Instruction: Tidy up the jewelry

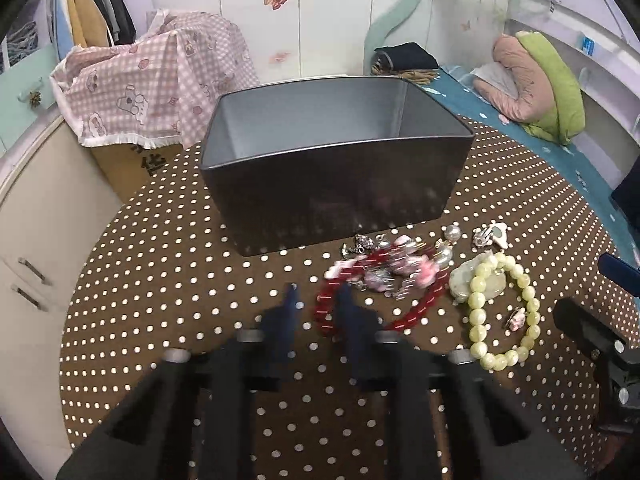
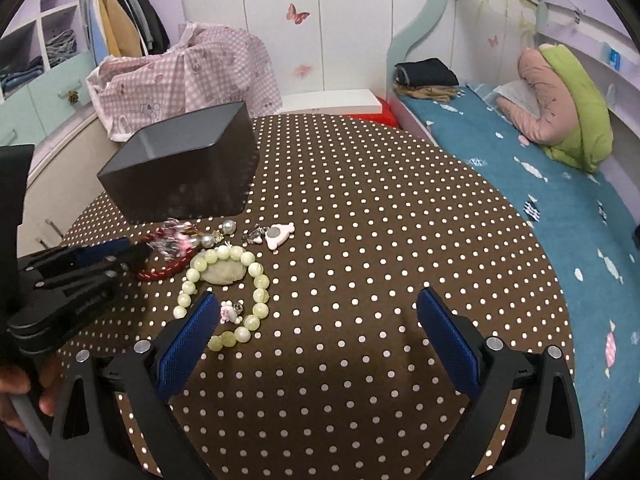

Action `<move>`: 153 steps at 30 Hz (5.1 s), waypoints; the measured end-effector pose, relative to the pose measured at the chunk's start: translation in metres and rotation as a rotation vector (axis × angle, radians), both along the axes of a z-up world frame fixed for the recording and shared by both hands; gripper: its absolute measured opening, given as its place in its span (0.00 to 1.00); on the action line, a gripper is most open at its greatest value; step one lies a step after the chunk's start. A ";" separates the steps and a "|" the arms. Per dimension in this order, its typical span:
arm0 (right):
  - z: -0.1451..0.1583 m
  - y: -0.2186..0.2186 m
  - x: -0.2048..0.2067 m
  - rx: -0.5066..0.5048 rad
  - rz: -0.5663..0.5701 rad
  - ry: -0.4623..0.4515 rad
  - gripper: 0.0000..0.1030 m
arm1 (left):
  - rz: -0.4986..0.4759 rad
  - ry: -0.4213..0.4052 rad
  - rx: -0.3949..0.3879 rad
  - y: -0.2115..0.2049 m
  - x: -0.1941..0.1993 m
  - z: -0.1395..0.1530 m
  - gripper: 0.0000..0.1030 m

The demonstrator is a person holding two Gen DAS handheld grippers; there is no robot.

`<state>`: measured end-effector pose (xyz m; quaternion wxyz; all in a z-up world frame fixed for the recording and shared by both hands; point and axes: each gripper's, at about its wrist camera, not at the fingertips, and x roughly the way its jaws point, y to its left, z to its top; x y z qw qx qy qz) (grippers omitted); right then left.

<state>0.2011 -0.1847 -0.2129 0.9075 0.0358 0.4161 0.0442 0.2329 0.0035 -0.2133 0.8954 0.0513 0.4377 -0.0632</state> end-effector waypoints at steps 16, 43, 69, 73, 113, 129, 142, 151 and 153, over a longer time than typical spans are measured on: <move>-0.013 0.017 0.019 0.059 0.057 0.071 0.50 | -0.080 -0.038 -0.172 0.027 -0.039 0.039 0.06; 0.046 0.015 -0.012 0.204 0.139 -0.034 0.09 | -0.229 -0.138 -0.379 0.051 -0.072 0.108 0.06; -0.007 -0.004 -0.020 0.201 0.063 0.083 0.10 | -0.036 0.066 -0.207 0.081 -0.072 0.029 0.44; -0.003 -0.002 -0.020 0.205 0.078 0.071 0.10 | -0.026 -0.033 -0.180 0.077 -0.080 0.050 0.66; -0.013 -0.034 -0.008 0.313 0.114 0.078 0.10 | -0.177 0.055 -0.019 -0.030 -0.044 0.009 0.14; -0.009 -0.025 -0.008 0.313 0.120 0.067 0.10 | -0.203 0.058 -0.051 -0.031 -0.042 0.007 0.12; 0.049 -0.002 -0.002 0.298 0.180 -0.035 0.10 | -0.277 -0.109 -0.270 0.012 -0.053 0.098 0.12; 0.113 0.029 0.044 0.276 0.212 -0.156 0.10 | -0.269 -0.147 -0.341 0.034 -0.005 0.137 0.12; 0.122 0.036 0.056 0.280 0.213 -0.171 0.10 | -0.262 -0.128 -0.364 0.039 0.012 0.136 0.12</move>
